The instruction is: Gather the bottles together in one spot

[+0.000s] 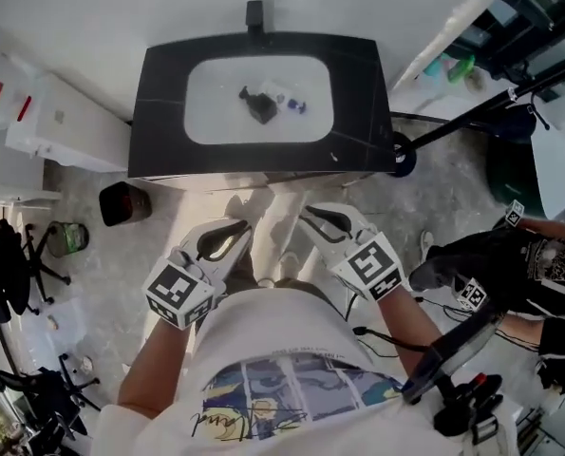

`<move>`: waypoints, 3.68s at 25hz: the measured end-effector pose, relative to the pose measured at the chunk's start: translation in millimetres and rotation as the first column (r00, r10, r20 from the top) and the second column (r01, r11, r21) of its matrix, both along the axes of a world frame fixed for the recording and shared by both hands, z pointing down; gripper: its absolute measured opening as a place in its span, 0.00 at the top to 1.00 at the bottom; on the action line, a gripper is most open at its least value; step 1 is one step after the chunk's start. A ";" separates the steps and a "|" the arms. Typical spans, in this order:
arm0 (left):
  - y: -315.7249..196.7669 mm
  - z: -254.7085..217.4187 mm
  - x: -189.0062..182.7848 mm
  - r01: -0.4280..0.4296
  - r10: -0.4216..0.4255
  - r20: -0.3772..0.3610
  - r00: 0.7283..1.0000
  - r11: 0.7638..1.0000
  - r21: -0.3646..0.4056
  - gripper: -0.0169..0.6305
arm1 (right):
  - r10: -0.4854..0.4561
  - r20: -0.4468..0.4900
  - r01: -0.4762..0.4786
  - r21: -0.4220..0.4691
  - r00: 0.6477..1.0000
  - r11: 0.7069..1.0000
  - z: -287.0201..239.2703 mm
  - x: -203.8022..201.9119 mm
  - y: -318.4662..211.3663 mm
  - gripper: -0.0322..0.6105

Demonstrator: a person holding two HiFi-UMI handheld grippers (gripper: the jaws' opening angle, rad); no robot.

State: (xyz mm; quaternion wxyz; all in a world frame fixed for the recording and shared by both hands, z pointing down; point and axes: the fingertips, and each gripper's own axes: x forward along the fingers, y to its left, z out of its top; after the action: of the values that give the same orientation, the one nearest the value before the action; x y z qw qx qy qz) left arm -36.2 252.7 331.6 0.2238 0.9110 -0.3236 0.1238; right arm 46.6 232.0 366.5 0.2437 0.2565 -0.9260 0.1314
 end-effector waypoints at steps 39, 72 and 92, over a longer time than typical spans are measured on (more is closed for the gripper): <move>-356.2 228.2 -66.6 0.354 -0.458 -0.002 0.889 0.691 -0.630 0.73 | 0.263 -0.054 -0.268 -0.121 0.963 0.956 19.2 5.9 -188.6 0.84; -418.7 390.0 -54.7 0.376 -0.730 0.045 0.682 0.298 -0.877 0.82 | 0.298 -0.102 -0.315 -0.264 0.949 0.912 74.0 89.1 -211.3 0.84; -410.6 299.5 -37.6 0.364 -0.457 -0.082 0.886 0.794 -0.487 0.85 | 0.276 -0.097 -0.292 -0.248 0.956 0.924 63.1 59.7 -209.7 0.84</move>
State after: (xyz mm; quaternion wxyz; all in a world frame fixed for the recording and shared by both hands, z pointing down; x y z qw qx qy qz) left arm -73.8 -157.9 631.1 0.4842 0.7470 -0.4523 0.0546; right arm 106.4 22.3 429.6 0.2814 0.3579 -0.8460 0.2775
